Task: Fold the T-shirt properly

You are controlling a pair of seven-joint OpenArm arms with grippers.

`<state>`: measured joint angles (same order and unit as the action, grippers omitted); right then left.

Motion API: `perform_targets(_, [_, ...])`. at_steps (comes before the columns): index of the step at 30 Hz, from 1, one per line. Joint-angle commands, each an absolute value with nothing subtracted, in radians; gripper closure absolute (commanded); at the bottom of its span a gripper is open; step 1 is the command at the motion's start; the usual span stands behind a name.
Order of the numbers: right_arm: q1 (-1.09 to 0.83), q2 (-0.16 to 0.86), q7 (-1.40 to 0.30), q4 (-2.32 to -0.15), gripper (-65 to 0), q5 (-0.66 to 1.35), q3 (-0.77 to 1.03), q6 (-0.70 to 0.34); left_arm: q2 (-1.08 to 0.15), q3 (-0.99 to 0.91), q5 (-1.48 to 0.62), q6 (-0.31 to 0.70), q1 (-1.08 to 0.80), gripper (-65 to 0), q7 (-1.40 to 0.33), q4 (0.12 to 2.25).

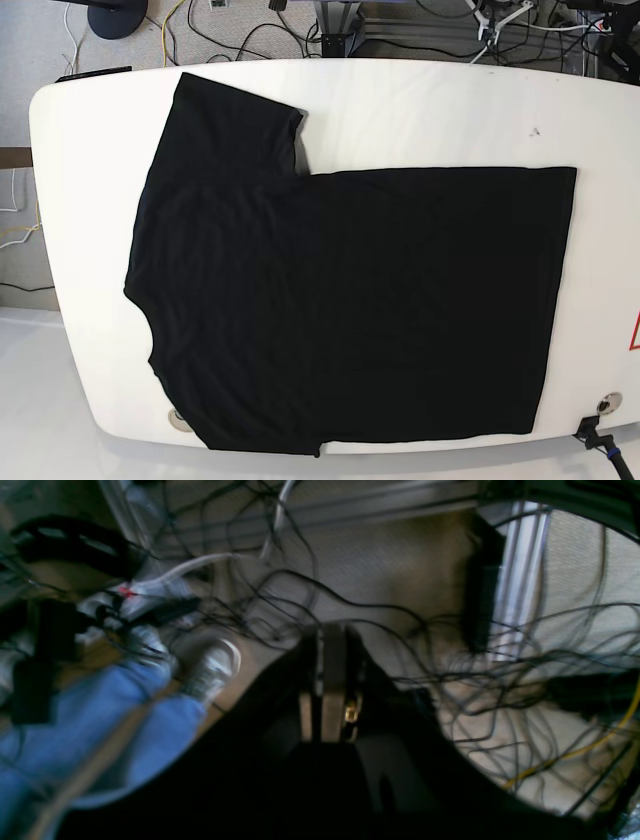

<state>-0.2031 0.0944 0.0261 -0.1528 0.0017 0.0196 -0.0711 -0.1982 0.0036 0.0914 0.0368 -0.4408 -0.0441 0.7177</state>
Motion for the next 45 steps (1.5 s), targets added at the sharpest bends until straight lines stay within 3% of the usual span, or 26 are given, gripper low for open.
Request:
perform_targets(1, [-0.23, 0.102, 0.037, -0.188, -1.8, 0.008, 0.017, -0.077, -0.21, 0.003, 0.075, 0.046, -0.452, -0.2, -0.027, 0.738])
perform_targets(8, [-0.421, 0.116, 0.054, -0.446, -1.4, 0.012, 0.011, -0.078, -0.267, 0.007, 0.074, 0.045, -0.582, -1.0, -0.007, 0.851])
perform_targets(17, [-0.693, 0.206, 0.061, -0.787, -1.2, 0.028, 0.0, -0.077, -0.346, -0.008, 0.049, 0.063, -0.764, -1.6, -0.023, 1.07])
perform_targets(28, [-0.97, 0.252, 0.023, -1.342, -1.1, 0.111, 0.059, -0.087, -0.339, -0.11, 0.022, 0.084, -1.015, -2.2, -0.051, 1.533])
perform_targets(30, [-1.001, 0.256, 0.017, -1.441, -0.9, 0.123, 0.078, -0.089, -0.336, -0.14, 0.014, 0.094, -1.049, -2.3, -0.061, 1.611])
perform_targets(31, [-0.976, 0.257, -0.014, -1.392, -0.5, 0.123, 0.063, -0.09, -0.332, -0.122, 0.021, 0.1, -1.05, -1.8, -0.066, 1.601])
perform_targets(37, [-1.082, 0.276, -0.045, -1.723, -0.6, 0.147, 0.092, -0.1, -0.33, -0.203, 0.027, 0.123, -1.142, -2.4, -0.084, 1.865])
perform_targets(45, [-1.081, 0.277, -0.099, -2.017, -1.0, 0.17, 0.307, -0.12, -0.326, -0.328, 0.022, 0.198, -1.151, -1.1, -0.1, 2.124])
